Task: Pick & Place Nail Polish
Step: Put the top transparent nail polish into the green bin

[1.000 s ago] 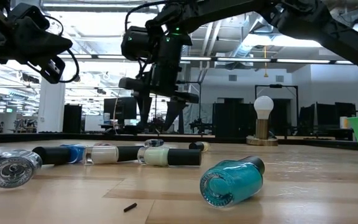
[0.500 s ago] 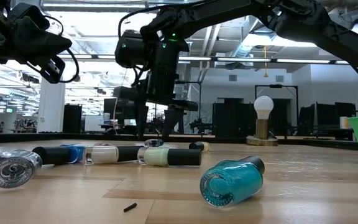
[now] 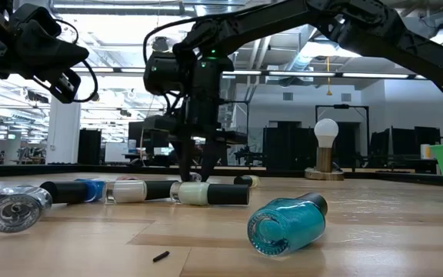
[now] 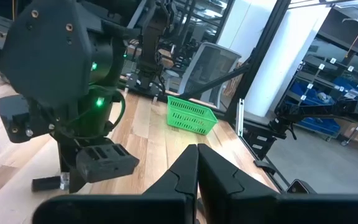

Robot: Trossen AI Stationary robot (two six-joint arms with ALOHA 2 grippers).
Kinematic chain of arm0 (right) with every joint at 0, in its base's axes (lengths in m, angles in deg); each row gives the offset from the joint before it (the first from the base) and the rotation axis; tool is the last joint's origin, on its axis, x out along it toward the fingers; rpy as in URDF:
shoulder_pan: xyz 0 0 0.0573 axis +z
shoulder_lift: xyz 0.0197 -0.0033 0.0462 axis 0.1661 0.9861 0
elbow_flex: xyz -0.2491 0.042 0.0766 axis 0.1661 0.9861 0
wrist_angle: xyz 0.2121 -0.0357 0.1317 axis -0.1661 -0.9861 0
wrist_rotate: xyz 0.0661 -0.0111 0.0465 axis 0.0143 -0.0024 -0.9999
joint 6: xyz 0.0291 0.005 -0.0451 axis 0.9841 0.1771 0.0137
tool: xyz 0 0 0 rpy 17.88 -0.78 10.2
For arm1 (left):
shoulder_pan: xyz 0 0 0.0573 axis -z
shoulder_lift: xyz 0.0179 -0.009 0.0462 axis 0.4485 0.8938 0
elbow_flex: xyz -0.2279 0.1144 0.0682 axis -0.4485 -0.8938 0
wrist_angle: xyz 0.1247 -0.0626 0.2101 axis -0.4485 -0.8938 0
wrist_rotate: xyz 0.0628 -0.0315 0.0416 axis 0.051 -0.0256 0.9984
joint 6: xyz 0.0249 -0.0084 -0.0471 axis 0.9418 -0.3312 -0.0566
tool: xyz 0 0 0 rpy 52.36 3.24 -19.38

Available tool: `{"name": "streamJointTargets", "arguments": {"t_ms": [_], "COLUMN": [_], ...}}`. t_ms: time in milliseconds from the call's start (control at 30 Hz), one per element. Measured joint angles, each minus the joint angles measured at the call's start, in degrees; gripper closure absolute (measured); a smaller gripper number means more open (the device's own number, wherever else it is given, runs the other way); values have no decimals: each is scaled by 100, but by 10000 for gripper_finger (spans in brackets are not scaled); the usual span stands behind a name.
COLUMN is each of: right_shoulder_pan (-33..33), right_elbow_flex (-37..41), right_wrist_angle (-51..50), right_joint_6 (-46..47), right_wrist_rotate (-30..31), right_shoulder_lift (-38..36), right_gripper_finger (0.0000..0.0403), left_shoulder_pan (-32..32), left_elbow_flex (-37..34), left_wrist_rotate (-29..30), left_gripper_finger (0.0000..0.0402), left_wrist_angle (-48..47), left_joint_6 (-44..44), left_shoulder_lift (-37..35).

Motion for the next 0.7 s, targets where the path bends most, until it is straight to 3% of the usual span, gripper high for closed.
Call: {"name": "streamJointTargets", "arguments": {"t_ms": [367,700], "right_shoulder_pan": [-13,-2], "right_elbow_flex": [11,25], "right_wrist_angle": [-80,-129], "right_joint_6": [-226,-500], "right_wrist_rotate": [-35,-59], "right_shoulder_lift": [21,-29], "right_gripper_finger": [314,309], "left_shoulder_pan": [0,0], "left_elbow_flex": [0,0], "left_wrist_rotate": [-1,-1], "left_gripper_finger": [401,401], "left_wrist_angle": [0,4], "left_joint_6": [1,9], "left_shoulder_lift": [88,213]}}
